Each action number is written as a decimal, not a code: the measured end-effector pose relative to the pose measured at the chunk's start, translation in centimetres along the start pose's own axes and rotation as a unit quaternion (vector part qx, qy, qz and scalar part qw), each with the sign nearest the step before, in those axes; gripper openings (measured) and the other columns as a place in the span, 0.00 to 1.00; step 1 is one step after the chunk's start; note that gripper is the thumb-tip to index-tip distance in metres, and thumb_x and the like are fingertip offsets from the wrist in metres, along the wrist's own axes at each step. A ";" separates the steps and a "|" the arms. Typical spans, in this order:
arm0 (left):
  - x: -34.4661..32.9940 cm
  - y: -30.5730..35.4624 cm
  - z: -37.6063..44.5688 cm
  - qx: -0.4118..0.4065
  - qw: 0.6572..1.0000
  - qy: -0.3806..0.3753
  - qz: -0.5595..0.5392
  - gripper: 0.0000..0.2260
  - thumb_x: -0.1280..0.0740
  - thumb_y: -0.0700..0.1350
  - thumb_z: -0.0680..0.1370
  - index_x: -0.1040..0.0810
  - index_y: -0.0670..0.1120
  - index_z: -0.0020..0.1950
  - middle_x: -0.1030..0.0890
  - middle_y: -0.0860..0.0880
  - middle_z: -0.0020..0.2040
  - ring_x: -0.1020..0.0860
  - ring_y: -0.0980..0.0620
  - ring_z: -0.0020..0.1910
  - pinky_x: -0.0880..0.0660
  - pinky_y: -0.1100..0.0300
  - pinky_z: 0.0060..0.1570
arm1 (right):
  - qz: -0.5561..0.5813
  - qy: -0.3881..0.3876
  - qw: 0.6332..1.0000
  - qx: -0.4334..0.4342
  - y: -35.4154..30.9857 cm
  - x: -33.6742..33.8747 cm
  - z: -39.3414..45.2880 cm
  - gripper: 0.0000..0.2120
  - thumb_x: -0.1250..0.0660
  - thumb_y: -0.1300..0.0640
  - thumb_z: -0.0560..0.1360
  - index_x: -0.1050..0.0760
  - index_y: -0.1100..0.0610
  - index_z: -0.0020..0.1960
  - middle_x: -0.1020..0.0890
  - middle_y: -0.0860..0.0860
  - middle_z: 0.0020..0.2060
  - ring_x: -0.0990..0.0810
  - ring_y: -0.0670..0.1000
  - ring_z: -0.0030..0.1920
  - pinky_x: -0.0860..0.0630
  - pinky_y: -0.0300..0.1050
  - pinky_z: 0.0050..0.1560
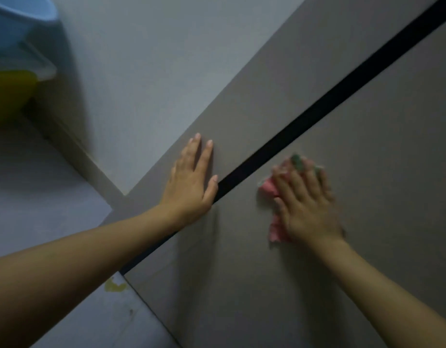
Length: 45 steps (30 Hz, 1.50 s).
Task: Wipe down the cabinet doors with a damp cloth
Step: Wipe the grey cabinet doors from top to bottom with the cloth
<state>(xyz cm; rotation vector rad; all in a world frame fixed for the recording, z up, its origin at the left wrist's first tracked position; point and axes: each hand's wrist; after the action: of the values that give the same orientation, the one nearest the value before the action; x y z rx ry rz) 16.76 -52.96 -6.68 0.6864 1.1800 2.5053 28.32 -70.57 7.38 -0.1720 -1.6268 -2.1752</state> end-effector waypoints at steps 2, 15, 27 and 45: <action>-0.4 1.4 0.1 -0.029 0.999 0.009 -0.009 0.33 0.52 0.60 0.76 0.49 0.46 0.79 0.53 0.44 0.79 0.54 0.48 0.77 0.55 0.54 0.72 | -0.026 0.020 0.996 -0.080 5.0 2.0 -1.3 0.25 0.49 0.48 0.82 0.42 0.60 0.75 0.40 0.61 0.74 0.47 0.61 0.75 0.57 0.54 0.75; -4.6 11.6 -0.6 -0.113 0.993 0.027 -0.011 0.32 0.50 0.58 0.77 0.45 0.45 0.78 0.50 0.42 0.78 0.54 0.48 0.77 0.57 0.48 0.73 | -0.009 0.007 1.000 -0.029 8.2 2.6 -6.9 0.22 0.50 0.49 0.82 0.39 0.56 0.74 0.36 0.56 0.73 0.48 0.56 0.77 0.50 0.55 0.75; -5.6 20.9 3.1 -0.123 0.979 0.148 -0.073 0.28 0.49 0.54 0.77 0.34 0.41 0.73 0.40 0.38 0.75 0.47 0.47 0.73 0.52 0.41 0.71 | -0.042 0.013 0.995 -0.085 11.6 4.1 -8.5 0.24 0.46 0.49 0.80 0.39 0.55 0.74 0.37 0.55 0.73 0.40 0.61 0.74 0.49 0.57 0.75; -7.2 24.6 2.6 -0.117 0.978 0.141 -0.098 0.30 0.50 0.55 0.76 0.34 0.42 0.74 0.42 0.39 0.76 0.47 0.45 0.75 0.56 0.46 0.73 | -0.071 0.026 0.981 -0.177 17.5 6.6 -10.5 0.25 0.45 0.51 0.78 0.40 0.54 0.74 0.35 0.55 0.72 0.41 0.58 0.73 0.51 0.53 0.75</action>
<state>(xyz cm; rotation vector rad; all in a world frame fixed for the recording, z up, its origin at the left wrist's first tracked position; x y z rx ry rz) 22.85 -69.82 11.82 0.1494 0.9581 2.5696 30.89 -86.15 21.95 -0.1017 -1.2440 -2.5437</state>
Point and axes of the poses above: each hand's wrist, its own z-axis towards the middle knuckle, its own x-axis out of the back of the hand, y = z × x
